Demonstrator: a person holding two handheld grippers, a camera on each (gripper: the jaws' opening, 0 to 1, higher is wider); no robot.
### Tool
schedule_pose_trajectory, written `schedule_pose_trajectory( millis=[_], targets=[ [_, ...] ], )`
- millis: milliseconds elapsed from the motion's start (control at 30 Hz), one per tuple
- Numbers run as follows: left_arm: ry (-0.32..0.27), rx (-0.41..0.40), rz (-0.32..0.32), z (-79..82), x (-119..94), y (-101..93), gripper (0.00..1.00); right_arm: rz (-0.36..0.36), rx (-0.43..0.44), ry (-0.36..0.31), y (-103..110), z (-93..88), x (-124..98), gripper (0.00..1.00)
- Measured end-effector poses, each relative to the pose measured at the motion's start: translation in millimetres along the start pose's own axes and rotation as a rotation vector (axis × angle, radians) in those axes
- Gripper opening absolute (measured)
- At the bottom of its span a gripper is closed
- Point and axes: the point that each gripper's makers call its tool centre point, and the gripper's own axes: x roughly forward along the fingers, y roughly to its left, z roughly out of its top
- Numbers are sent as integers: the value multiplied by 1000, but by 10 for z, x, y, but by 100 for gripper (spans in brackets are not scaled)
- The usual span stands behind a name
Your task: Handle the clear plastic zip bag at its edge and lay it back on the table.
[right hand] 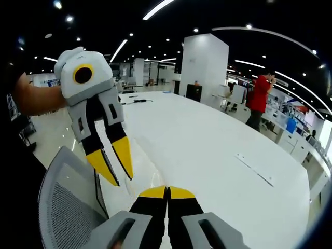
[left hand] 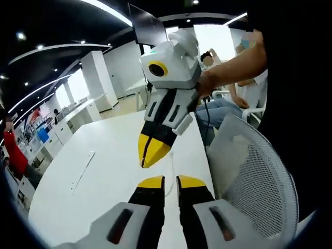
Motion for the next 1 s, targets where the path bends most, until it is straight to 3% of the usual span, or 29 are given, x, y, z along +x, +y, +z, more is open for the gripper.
schedule_pose_trajectory(
  millis=[233, 500, 767, 1000],
  targets=[
    [-33, -66, 64, 57, -178, 89, 13, 3, 2, 7, -25, -40, 25, 0],
    [-59, -149, 150, 9, -393, 156, 22, -4, -25, 1, -73, -12, 10, 0],
    [-63, -199, 218, -126, -536, 184, 32, 9, -88, 12, -44, -44, 33, 0],
    [-61, -254, 271, -292, -663, 192, 41, 6, -148, 58, -14, -185, 84, 0]
  ],
)
